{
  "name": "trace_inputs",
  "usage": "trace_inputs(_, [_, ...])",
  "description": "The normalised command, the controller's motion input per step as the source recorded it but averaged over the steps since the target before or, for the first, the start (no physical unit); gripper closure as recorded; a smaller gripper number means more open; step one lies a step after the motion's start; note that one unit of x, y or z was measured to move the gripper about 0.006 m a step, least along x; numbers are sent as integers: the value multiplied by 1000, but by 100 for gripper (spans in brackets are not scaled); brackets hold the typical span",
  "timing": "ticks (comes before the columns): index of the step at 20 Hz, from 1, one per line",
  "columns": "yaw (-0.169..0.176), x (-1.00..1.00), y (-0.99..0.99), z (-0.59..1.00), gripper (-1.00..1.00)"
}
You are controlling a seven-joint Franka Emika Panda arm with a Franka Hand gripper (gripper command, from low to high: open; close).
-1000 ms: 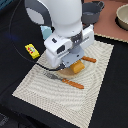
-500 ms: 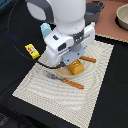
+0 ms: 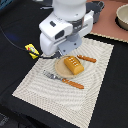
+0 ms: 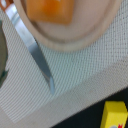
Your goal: Place the bread, butter, and milk from the table onto the serving area.
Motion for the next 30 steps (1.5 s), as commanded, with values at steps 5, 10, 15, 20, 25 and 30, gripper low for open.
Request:
trace_inputs(5, [31,-1000,0,-243,-100])
trace_inputs(10, [12,-1000,102,-127,-100])
trace_inputs(15, [0,-1000,244,-163,-100])
trace_inputs(20, [2,-1000,301,-342,-100])
trace_inputs(25, [18,-1000,214,-419,-100])
trace_inputs(30, [34,-979,50,-437,-100])
